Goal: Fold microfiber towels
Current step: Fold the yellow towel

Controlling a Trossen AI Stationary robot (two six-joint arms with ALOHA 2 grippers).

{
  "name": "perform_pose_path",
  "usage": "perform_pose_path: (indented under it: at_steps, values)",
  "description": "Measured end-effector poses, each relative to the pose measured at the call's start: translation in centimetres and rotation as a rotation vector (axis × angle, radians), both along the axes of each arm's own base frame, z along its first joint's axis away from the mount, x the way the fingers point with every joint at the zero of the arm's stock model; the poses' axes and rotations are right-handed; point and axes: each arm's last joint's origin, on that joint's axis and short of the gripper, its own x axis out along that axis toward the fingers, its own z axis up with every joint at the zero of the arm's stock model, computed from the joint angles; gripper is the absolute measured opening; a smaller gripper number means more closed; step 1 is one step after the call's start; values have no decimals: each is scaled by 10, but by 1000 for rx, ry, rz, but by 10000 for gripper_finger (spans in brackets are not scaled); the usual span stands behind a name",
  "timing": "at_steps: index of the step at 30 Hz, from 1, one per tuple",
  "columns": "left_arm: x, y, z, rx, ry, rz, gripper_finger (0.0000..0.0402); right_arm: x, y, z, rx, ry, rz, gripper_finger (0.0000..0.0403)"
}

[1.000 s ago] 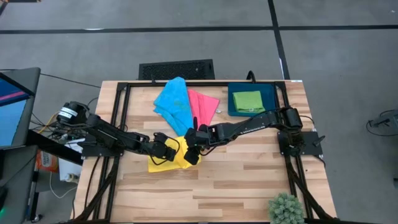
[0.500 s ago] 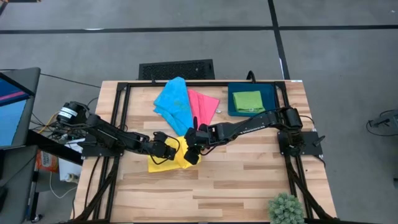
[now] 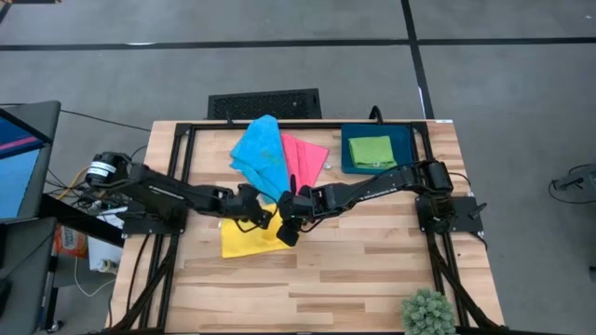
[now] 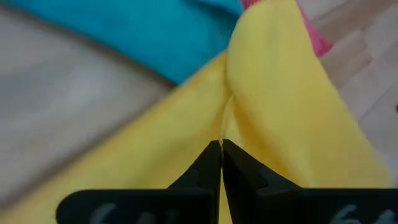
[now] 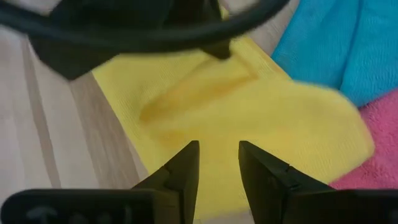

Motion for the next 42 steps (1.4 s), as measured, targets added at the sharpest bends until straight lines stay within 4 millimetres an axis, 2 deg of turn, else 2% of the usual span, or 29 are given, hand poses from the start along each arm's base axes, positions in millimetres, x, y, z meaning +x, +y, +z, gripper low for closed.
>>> perform_pose_path:
  at_steps: [5, 14, 23, 29, 32, 35, 39, 42]
  values:
    - [2, 10, 1, 17, 3, -19, 0, 0, 0, 0, -18, 2, 26, 151]
    - [4, 11, -2, 34, 7, -10, 0, 3, 2, 2, -131, -36, 199, 182]
    - [4, 12, -5, 46, 24, -5, 0, 12, 21, 11, -293, -185, 428, 188]
    - [-1, 12, -9, 51, 81, -8, 0, 25, 23, -12, -331, -193, 443, 178]
    - [-2, 12, -10, 34, 101, -31, 0, 23, 22, -24, -339, -141, 466, 177]
    - [-2, 11, -10, 24, 109, -101, 0, 24, 20, -21, -332, -150, 452, 176]
    - [1, 9, -8, 10, 77, -132, 0, 15, 19, -12, -307, -103, 459, 175]
    - [3, 9, -7, 7, 59, -127, 0, 8, 29, 0, -305, -103, 485, 176]
